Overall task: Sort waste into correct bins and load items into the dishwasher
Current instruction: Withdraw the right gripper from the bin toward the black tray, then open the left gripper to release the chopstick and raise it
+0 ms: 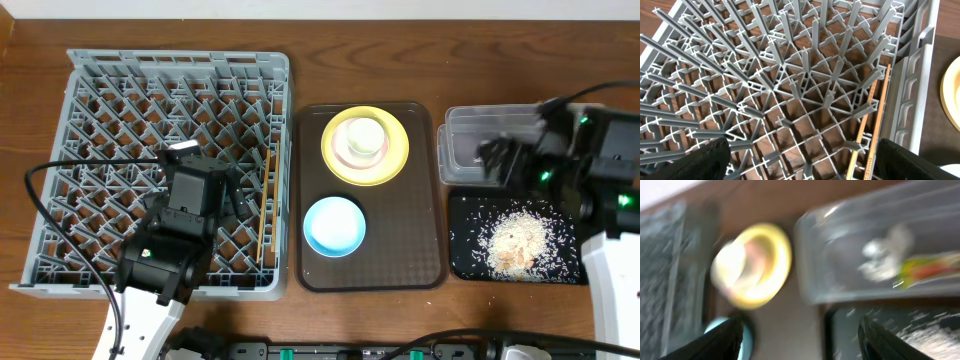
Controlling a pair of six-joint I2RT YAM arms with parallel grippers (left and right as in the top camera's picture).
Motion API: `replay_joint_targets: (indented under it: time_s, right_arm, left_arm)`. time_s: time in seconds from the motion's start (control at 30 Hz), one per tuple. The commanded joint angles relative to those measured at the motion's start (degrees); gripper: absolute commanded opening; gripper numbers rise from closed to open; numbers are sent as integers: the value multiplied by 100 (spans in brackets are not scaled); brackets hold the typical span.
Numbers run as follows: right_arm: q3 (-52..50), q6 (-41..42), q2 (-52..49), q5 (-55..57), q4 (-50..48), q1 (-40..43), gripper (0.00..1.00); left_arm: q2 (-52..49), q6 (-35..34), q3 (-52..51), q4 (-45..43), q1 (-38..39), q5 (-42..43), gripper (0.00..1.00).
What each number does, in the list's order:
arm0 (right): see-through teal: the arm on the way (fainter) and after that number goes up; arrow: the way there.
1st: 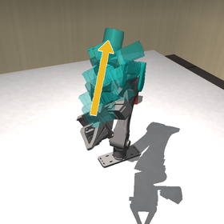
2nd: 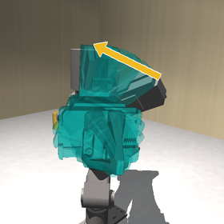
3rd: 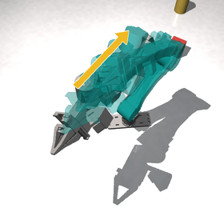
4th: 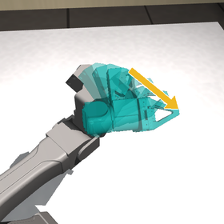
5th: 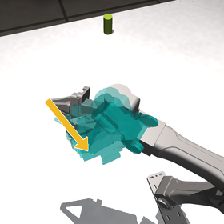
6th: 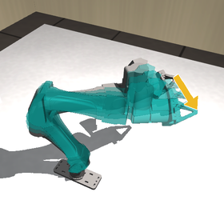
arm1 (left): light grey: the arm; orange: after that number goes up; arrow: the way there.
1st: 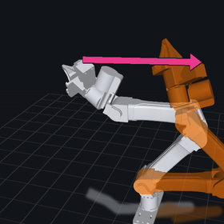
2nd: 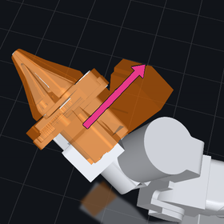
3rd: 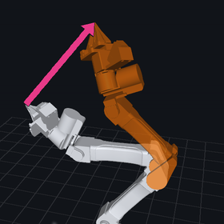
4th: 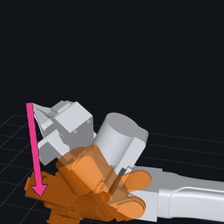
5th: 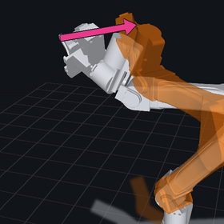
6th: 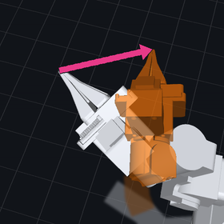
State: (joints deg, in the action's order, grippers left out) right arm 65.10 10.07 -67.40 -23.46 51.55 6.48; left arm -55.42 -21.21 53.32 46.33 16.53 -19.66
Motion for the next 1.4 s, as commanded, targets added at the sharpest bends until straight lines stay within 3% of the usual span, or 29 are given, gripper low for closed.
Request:
replay_joint_targets:
  time_s: [0.0, 0.1, 0.3, 0.37, 0.4, 1.37]
  right_arm:
    - [48, -796, 238, -352, 535, -452, 68]
    - [46, -570, 426, 350, 977, -702, 59]
    - [-31, 546, 944, 1650, 1054, -671, 64]
    - [-31, 597, 1060, 1766, 1060, -660, 72]
    - [-31, 599, 1088, 1766, 1078, -660, 99]
    - [-31, 599, 1049, 1764, 1115, -660, 99]
  left_arm:
    - [-7, -50, 103, 15, -28, -72, 94]
    - [-7, -50, 103, 15, -28, -74, 94]
    - [-4, -50, 103, 15, -28, -74, 94]
    - [-7, -50, 103, 15, -28, -74, 94]
    - [-7, -50, 103, 15, -28, -72, 94]
    - [-4, -50, 103, 15, -28, -74, 94]
